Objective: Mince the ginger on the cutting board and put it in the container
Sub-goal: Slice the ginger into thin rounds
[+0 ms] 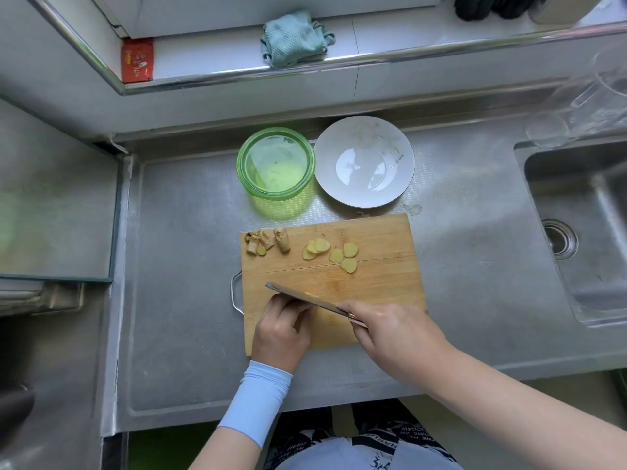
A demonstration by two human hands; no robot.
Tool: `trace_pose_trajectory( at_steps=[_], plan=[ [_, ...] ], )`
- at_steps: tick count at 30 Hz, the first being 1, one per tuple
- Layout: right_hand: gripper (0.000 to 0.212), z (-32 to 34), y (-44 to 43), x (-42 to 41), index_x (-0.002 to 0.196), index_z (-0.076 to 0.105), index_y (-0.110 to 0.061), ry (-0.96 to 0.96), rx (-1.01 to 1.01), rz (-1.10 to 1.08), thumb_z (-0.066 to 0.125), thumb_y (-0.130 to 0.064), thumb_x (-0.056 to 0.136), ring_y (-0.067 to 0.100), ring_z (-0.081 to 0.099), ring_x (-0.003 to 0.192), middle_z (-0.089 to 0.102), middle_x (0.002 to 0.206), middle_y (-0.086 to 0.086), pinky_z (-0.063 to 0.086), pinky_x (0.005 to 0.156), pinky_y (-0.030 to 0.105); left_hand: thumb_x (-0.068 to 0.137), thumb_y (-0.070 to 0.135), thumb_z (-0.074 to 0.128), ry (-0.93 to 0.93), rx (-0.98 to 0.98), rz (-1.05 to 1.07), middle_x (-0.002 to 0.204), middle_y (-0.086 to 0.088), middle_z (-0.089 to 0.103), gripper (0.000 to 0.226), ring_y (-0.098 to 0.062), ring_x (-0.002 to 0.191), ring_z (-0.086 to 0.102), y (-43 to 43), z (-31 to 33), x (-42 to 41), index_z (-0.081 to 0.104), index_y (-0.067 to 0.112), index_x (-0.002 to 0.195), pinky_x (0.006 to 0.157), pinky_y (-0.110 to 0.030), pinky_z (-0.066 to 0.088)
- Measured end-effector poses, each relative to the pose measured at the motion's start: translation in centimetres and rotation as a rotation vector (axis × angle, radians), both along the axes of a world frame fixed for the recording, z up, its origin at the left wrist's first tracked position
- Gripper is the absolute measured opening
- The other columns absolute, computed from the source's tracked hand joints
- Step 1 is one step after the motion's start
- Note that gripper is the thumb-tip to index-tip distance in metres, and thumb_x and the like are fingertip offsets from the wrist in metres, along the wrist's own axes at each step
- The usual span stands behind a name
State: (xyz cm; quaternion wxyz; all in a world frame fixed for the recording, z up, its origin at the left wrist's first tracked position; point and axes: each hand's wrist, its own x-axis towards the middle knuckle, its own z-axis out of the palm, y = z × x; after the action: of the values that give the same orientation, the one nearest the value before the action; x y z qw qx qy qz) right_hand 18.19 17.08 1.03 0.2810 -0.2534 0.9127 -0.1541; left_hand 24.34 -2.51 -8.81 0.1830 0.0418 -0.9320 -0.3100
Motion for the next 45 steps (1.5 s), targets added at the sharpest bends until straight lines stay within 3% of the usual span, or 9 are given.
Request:
trace_pose_trajectory(
  at_steps=[4, 11, 22, 29, 34, 36, 39, 45],
  plan=[
    [0.039, 0.4, -0.1, -0.4, 0.142, 0.041, -0.045, -0.027, 0.020, 0.015, 0.037, -0.037, 0.104, 0.024, 0.064, 0.095, 0.070, 0.108, -0.008, 0.046, 0.068, 0.035, 0.068, -0.006, 0.083, -0.018, 0.021, 0.003, 0.085, -0.010, 0.068, 0.018, -0.023, 0.084, 0.062, 0.0, -0.1, 0.1, 0.075, 0.006, 0.079, 0.080, -0.025, 0.051],
    [0.036, 0.2, -0.1, -0.6, 0.138, 0.043, -0.043, -0.050, -0.004, 0.019, 0.037, -0.036, 0.103, 0.029, 0.064, 0.084, 0.071, 0.098, -0.001, 0.052, 0.067, 0.040, 0.067, -0.008, 0.083, -0.035, 0.044, 0.006, 0.085, -0.009, 0.068, 0.019, -0.022, 0.082, 0.063, 0.0, 0.3, -0.1, 0.075, 0.006, 0.077, 0.078, -0.026, 0.052],
    [0.028, 0.1, -0.5, -0.9, 0.128, 0.050, -0.038, -0.044, -0.014, 0.044, 0.039, -0.033, 0.103, 0.032, 0.060, 0.075, 0.069, 0.087, 0.003, 0.044, 0.057, 0.037, 0.067, -0.010, 0.079, -0.078, 0.062, 0.035, 0.083, -0.007, 0.067, 0.020, -0.022, 0.080, 0.062, 0.2, 0.3, 0.0, 0.073, 0.006, 0.076, 0.076, -0.022, 0.049],
    [0.016, -0.4, -0.9, -1.3, 0.113, 0.048, -0.030, -0.075, 0.013, 0.029, 0.039, -0.032, 0.100, 0.035, 0.058, 0.072, 0.064, 0.083, 0.006, 0.048, 0.057, 0.039, 0.067, -0.011, 0.076, -0.059, 0.065, 0.045, 0.083, -0.006, 0.067, 0.018, -0.020, 0.081, 0.060, 0.2, 0.3, 0.0, 0.072, 0.005, 0.075, 0.077, -0.020, 0.047],
    [0.009, -0.1, -1.2, -1.4, 0.106, 0.045, -0.026, -0.060, 0.053, 0.065, 0.039, -0.029, 0.100, 0.033, 0.048, 0.069, 0.047, 0.073, -0.001, 0.027, 0.050, 0.037, 0.071, -0.005, 0.071, -0.054, 0.089, 0.064, 0.083, -0.006, 0.065, 0.011, -0.021, 0.082, 0.060, 0.4, 0.2, -0.1, 0.071, 0.006, 0.074, 0.078, -0.020, 0.047],
    [0.010, -0.2, -1.5, -1.6, 0.106, 0.045, -0.025, -0.059, 0.065, 0.073, 0.039, -0.029, 0.101, 0.033, 0.048, 0.070, 0.052, 0.077, 0.002, 0.022, 0.047, 0.035, 0.072, -0.004, 0.071, -0.064, 0.084, 0.064, 0.083, -0.006, 0.065, 0.011, -0.023, 0.081, 0.061, 0.4, 0.1, -0.1, 0.071, 0.006, 0.073, 0.077, -0.024, 0.048],
    [0.011, -0.4, -1.9, -1.8, 0.108, 0.045, -0.025, -0.065, 0.072, 0.076, 0.040, -0.028, 0.099, 0.035, 0.049, 0.071, 0.060, 0.085, 0.008, 0.026, 0.050, 0.036, 0.068, -0.010, 0.076, -0.089, 0.089, 0.057, 0.081, -0.006, 0.065, 0.019, -0.024, 0.080, 0.061, 0.4, 0.1, 0.0, 0.069, 0.007, 0.072, 0.075, -0.025, 0.048],
    [0.009, -1.4, -2.1, -1.7, 0.106, 0.045, -0.023, -0.059, 0.060, 0.073, 0.040, -0.028, 0.100, 0.032, 0.049, 0.068, 0.047, 0.072, -0.001, 0.027, 0.048, 0.035, 0.070, -0.010, 0.075, -0.085, 0.088, 0.050, 0.080, -0.005, 0.064, 0.018, -0.023, 0.077, 0.060, 0.4, 0.3, 0.0, 0.068, 0.007, 0.072, 0.073, -0.024, 0.046]
  ],
)
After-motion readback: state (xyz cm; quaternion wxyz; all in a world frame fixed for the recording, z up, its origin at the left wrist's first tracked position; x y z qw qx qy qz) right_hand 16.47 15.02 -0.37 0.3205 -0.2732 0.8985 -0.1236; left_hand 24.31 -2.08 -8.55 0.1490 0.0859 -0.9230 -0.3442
